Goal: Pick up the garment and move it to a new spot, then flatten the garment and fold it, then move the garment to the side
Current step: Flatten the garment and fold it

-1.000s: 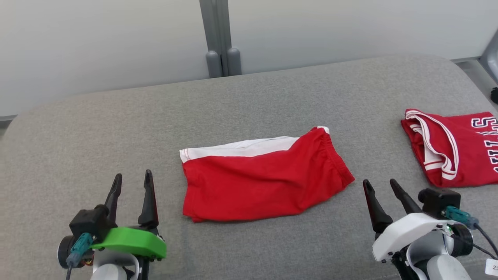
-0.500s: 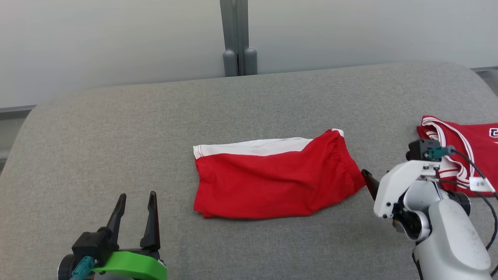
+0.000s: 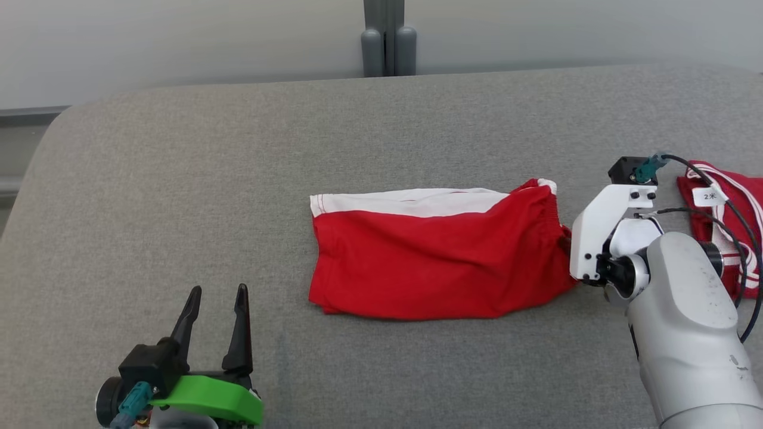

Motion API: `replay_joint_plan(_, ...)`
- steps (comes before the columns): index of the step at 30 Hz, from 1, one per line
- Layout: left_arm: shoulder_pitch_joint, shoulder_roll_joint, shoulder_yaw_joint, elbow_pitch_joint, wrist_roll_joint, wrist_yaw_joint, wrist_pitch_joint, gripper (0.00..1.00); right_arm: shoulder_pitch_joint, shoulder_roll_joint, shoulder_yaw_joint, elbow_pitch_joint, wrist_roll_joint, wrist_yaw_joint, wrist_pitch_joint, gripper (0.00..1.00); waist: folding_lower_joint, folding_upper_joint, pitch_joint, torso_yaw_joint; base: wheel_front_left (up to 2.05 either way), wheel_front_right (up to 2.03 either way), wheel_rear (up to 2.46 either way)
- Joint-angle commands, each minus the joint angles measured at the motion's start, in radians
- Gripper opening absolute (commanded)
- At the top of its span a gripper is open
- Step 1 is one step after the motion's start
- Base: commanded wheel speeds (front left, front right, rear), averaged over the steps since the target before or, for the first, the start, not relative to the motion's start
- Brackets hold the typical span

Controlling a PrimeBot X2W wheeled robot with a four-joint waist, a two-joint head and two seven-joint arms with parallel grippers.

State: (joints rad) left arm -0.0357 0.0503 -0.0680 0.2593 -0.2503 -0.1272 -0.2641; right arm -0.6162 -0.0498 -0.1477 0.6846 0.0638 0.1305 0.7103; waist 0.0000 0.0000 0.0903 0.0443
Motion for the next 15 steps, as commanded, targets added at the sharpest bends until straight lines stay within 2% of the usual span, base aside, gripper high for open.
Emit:
replay_joint_plan(1, -0.023, 0.001, -0.007, -0.001, 0.001, -0.003, 0.000, 1.00, -0.024, -0.002, -0.006, 0.029, -0.003, 0.000, 0.019, 1.00, 0.0000, 0.0000, 0.023, 0.028, 0.00, 0.00, 0.00)
replay_joint_plan(6, -0.040, 0.001, -0.017, -0.004, -0.011, -0.004, 0.000, 1.00, -0.050, -0.002, 0.004, 0.084, -0.025, 0.000, 0.032, 1.00, 0.0000, 0.0000, 0.034, 0.052, 0.00, 0.00, 0.00)
replay_joint_plan(15, -0.053, 0.001, -0.025, -0.013, -0.017, -0.004, 0.000, 1.00, -0.052, -0.006, -0.044, 0.107, -0.158, 0.000, 0.017, 1.00, 0.0000, 0.0000, 0.060, 0.072, 0.00, 0.00, 0.00)
